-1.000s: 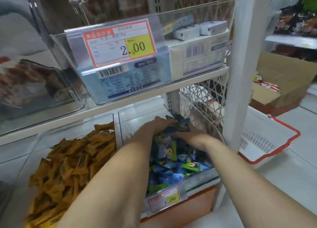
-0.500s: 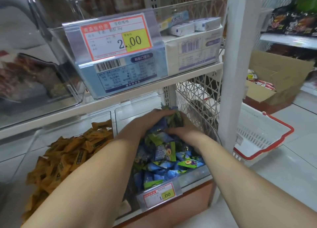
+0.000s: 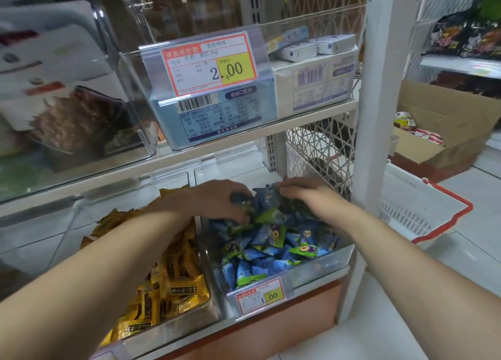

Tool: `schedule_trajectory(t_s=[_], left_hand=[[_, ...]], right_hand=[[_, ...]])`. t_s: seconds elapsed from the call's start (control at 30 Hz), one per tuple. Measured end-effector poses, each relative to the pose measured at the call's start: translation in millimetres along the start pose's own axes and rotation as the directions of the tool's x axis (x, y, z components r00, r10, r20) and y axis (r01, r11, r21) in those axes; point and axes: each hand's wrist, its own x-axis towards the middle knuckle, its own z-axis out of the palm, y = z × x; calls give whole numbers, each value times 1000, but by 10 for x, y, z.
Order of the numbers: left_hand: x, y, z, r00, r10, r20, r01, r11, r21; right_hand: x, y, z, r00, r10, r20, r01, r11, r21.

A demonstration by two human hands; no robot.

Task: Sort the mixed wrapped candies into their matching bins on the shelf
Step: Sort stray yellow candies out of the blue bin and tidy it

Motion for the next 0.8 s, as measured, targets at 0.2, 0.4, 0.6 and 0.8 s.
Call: schedule_trajectory(t_s=[0.2,0.4,0.6,0.8], left_hand=[[-130,54,-46,984,-96,151,61,973,221],[112,197,-149,990,-133,-40,138,968,211],[773,463,162,999,-27,-42,30,997,75],[1078,407,389,993,34,112,-42,997,67]], right_hand=[[-315,-14,142,968,-20,251,146,856,-496],[-510,111,354,933,34,359,265,610,-747],[-525,170,386,944,26,330,263,546,-796],[-519,188,402,950,10,312,256,543,-799]])
